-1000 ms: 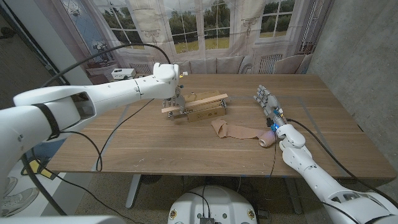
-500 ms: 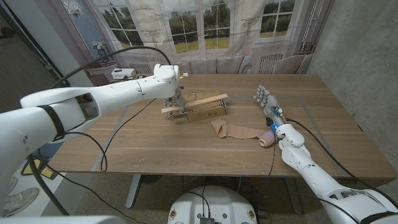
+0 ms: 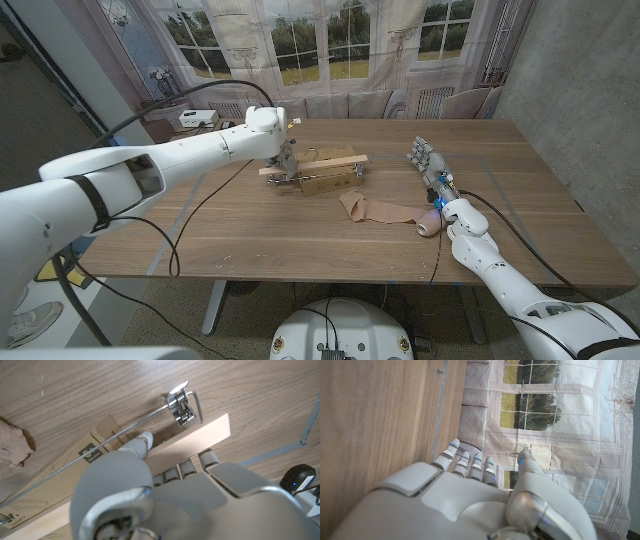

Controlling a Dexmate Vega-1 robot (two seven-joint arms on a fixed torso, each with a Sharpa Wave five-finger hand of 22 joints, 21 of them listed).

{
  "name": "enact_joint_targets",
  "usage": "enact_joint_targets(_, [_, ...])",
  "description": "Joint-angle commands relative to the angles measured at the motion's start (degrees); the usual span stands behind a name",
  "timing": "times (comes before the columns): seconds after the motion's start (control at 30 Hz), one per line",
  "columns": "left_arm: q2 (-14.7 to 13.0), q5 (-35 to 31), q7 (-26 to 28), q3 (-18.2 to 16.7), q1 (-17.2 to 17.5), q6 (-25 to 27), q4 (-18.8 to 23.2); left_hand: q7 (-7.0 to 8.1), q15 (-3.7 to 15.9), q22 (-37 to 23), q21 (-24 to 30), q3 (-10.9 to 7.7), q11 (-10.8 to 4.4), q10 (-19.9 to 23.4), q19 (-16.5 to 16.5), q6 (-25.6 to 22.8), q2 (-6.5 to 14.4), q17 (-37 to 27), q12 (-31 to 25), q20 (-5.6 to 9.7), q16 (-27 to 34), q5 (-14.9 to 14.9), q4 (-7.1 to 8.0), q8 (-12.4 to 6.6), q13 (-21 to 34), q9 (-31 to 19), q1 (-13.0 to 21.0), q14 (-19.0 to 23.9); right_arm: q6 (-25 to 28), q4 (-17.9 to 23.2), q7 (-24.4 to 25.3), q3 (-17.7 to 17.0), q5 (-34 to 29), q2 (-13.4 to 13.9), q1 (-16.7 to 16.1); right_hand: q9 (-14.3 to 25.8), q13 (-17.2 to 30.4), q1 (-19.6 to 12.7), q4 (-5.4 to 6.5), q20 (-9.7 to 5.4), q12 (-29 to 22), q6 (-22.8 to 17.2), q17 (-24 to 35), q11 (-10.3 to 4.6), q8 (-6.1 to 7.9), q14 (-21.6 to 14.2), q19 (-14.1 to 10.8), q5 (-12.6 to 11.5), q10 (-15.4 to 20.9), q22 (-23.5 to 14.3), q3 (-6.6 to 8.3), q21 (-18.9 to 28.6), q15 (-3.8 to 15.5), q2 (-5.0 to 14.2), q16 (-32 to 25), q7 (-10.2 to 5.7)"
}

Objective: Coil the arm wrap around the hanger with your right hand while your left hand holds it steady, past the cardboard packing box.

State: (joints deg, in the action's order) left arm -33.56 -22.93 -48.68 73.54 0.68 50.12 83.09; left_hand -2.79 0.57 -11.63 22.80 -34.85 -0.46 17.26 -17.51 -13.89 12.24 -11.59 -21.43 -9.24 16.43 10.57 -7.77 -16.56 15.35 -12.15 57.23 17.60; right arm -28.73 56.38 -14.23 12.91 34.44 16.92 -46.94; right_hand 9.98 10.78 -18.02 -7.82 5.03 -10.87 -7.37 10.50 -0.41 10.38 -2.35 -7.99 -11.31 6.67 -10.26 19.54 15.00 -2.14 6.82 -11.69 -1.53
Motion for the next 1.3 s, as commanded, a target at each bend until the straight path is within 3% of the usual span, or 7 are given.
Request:
enact_joint_targets(0.03, [-0.3,2.2,8.8,-5.4,4.7,-3.5,0.0,0.24,1.88,-0.3,2.4,-4.4,-0.84,3.9,-4.3,-3.4,0.4,-0.7,-1.3,0.77,1.7,0.2,1.51,-1.08,0.5,-0.2,3.1,4.7,0.9,0.8,1.2,0.2,-0.6,0.1,-0.2,0.3,0.3,0.4,-0.06,0.03,-0.5,-0.3,0.4,-0.17,0.34,-0.5,-0.3,0.0,0.5,-0.3,-0.23,-0.2,-0.23,-0.01,-0.2,-0.07])
enact_joint_targets(0.23, [-1.1,2.2,13.5,-7.8,7.5,-3.4,2.3,0.5,5.65,-1.3,8.6,-10.62,-2.4,9.8,-12.1,-9.3,0.3,-2.0,-2.7,3.81,5.4,0.2,7.24,-2.2,1.2,-0.6,6.4,15.2,0.7,1.1,1.3,0.1,-0.5,0.2,-0.4,0.3,0.3,0.4,-0.05,0.09,-0.5,-0.3,0.4,0.02,0.35,-0.6,-0.3,0.0,0.5,-0.3,-0.26,-0.2,-0.24,-0.02,-0.2,-0.09])
enact_joint_targets(0.37, [-1.6,2.0,16.8,-9.5,9.3,-3.1,4.2,-0.01,9.22,-2.4,14.4,-12.03,-3.07,15.0,-16.7,-13.7,0.0,-3.3,-4.4,7.04,9.0,-0.1,9.87,-3.19,2.8,-1.3,7.9,24.3,0.7,1.1,1.4,0.1,-0.4,0.2,-0.5,0.3,0.3,0.5,-0.05,0.11,-0.4,-0.4,0.4,-0.04,0.36,-0.5,-0.3,0.0,0.5,-0.3,-0.28,-0.3,-0.18,-0.02,-0.1,-0.1])
enact_joint_targets(0.47, [-2.0,1.6,19.1,-10.4,10.5,-2.7,5.6,-0.57,10.39,-3.0,19.4,-10.78,-3.61,18.8,-20.0,-16.2,-0.3,-6.0,-6.3,10.38,12.7,-0.2,10.85,-3.94,4.9,-2.6,7.9,31.9,0.6,1.0,1.2,0.1,-0.3,0.1,-0.5,0.3,0.3,0.5,-0.05,0.11,-0.4,-0.4,0.4,-0.02,0.35,-0.5,-0.3,0.1,0.5,-0.3,-0.28,-0.3,-0.17,-0.02,-0.1,-0.09])
enact_joint_targets(0.7, [-2.5,-0.2,23.3,-11.5,12.4,-0.9,8.5,0.16,11.96,-4.6,28.2,-7.28,-3.78,24.0,-23.4,-19.5,-0.8,-13.4,-13.9,12.89,19.6,0.1,9.94,-3.27,12.0,-5.6,7.7,44.7,0.4,0.7,0.9,0.0,-0.1,0.1,-0.5,0.3,0.4,0.5,-0.05,0.11,-0.4,-0.4,0.4,-0.11,0.35,-0.6,-0.4,0.1,0.5,-0.3,-0.3,-0.4,-0.18,-0.02,-0.1,-0.08])
enact_joint_targets(1.0, [-3.1,-3.2,26.5,-11.3,13.6,0.6,11.0,1.48,12.01,-8.6,43.5,-1.01,-5.11,25.2,-24.6,-22.0,-1.2,-30.5,-28.0,15.17,30.7,1.6,9.21,-1.49,32.9,-11.7,6.4,51.4,0.2,0.4,0.5,0.0,0.0,0.1,-0.3,0.3,0.4,0.5,-0.06,0.04,-0.4,-0.4,0.4,-0.12,0.37,-0.5,-0.4,0.1,0.5,-0.3,-0.31,-0.5,-0.15,0.01,-0.1,-0.08])
enact_joint_targets(1.3, [-4.3,-6.1,29.0,-11.4,15.1,0.2,14.0,2.28,11.7,-13.2,54.6,-0.15,-5.42,27.9,-24.4,-24.3,-3.1,-42.2,-37.6,17.04,36.9,3.9,11.68,-1.96,47.7,-16.3,2.4,56.1,0.3,0.3,0.2,0.0,0.0,0.1,-0.2,0.3,0.4,0.5,-0.06,-0.05,-0.4,-0.4,0.4,-0.08,0.36,-0.5,-0.4,0.0,0.6,-0.3,-0.31,-0.6,-0.08,0.04,-0.1,-0.1])
